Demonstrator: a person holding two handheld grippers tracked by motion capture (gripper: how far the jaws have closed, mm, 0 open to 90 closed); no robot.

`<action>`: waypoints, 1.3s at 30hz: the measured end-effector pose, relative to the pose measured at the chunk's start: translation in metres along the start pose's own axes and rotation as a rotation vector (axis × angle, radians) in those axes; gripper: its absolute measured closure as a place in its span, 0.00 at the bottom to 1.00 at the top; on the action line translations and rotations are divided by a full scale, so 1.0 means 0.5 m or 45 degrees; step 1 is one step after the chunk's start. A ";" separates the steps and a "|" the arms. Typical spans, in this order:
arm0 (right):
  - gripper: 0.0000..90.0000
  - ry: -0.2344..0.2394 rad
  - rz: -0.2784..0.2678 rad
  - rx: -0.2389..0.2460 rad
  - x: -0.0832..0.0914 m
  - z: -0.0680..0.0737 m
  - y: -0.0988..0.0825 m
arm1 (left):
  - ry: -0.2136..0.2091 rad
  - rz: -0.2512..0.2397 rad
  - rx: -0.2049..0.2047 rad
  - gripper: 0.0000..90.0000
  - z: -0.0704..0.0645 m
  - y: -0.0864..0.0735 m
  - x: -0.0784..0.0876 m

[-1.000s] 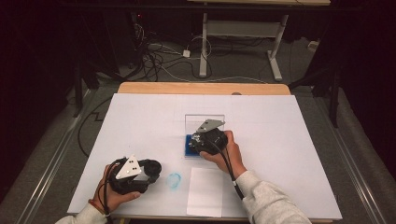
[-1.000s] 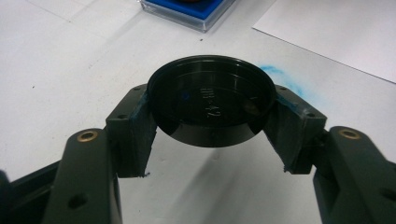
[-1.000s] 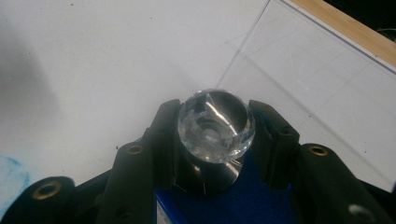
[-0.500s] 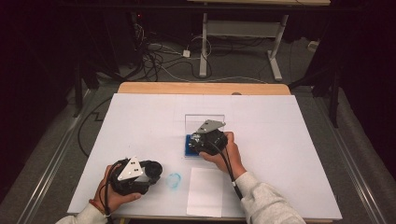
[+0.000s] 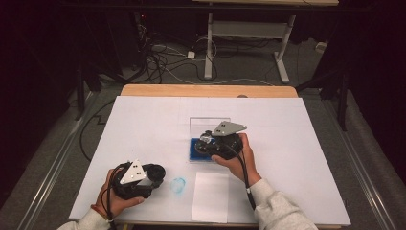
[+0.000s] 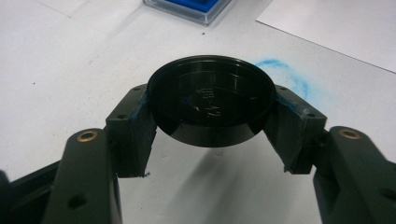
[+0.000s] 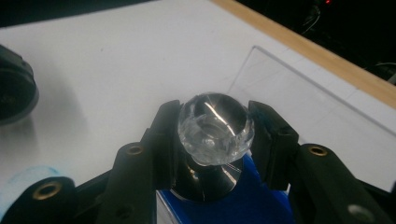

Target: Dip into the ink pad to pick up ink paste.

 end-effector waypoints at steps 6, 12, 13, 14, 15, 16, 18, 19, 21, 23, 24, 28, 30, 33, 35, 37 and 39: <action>0.63 -0.014 -0.096 -0.005 0.061 -0.013 0.044 | 0.000 -0.004 0.010 0.41 0.005 -0.003 0.001; 0.63 -0.033 -0.135 0.020 0.111 -0.025 0.076 | 0.001 -0.009 0.015 0.41 0.009 -0.007 0.004; 0.63 -0.028 -0.134 0.031 0.116 -0.025 0.079 | -0.001 -0.011 0.015 0.41 0.009 -0.007 0.005; 0.63 -0.022 -0.134 0.041 0.119 -0.024 0.081 | -0.002 -0.015 0.017 0.41 0.010 -0.007 0.005; 0.63 -0.035 -0.139 0.045 0.124 -0.024 0.084 | 0.001 -0.016 0.016 0.41 0.010 -0.007 0.005; 0.63 -0.044 -0.143 0.046 0.128 -0.026 0.086 | 0.003 -0.018 0.014 0.41 0.010 -0.007 0.006; 0.63 -0.046 -0.164 0.028 0.136 -0.030 0.092 | 0.004 -0.029 0.010 0.41 0.008 -0.005 0.009; 0.63 -0.046 -0.168 0.022 0.140 -0.033 0.094 | 0.004 -0.031 0.011 0.41 0.007 -0.005 0.010; 0.63 -0.054 -0.179 0.019 0.145 -0.037 0.097 | 0.009 -0.030 0.013 0.41 0.007 -0.006 0.011; 0.63 -0.049 -0.175 0.008 0.146 -0.040 0.100 | 0.010 -0.031 0.019 0.41 0.007 -0.007 0.013; 0.63 -0.053 -0.173 0.015 0.145 -0.041 0.102 | 0.011 -0.028 0.019 0.41 0.008 -0.008 0.013; 0.63 -0.050 -0.162 0.024 0.141 -0.043 0.102 | 0.014 -0.025 0.024 0.41 0.009 -0.009 0.013; 0.63 -0.058 -0.160 0.020 0.133 -0.045 0.098 | 0.010 -0.020 0.025 0.41 0.009 -0.011 0.013; 0.63 -0.087 -0.152 0.017 0.119 -0.050 0.086 | 0.013 -0.014 0.026 0.41 0.009 -0.014 0.016; 0.63 -0.072 -0.138 -0.002 0.109 -0.054 0.076 | 0.016 -0.015 0.030 0.41 0.009 -0.015 0.017; 0.63 -0.080 -0.112 -0.012 0.097 -0.059 0.062 | 0.018 -0.017 0.035 0.41 0.010 -0.014 0.017; 0.63 -0.091 -0.092 -0.031 0.087 -0.064 0.049 | 0.015 -0.015 0.034 0.41 0.009 -0.014 0.017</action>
Point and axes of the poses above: each handheld gripper's, and its own axes: x roughly backward along the jaws, y roughly out of its top, z roughly to its left, the point moved 4 cm from there along -x, roughly forward along the jaws, and after that the axes turned 6 degrees about -z, right-handed, at the moved point
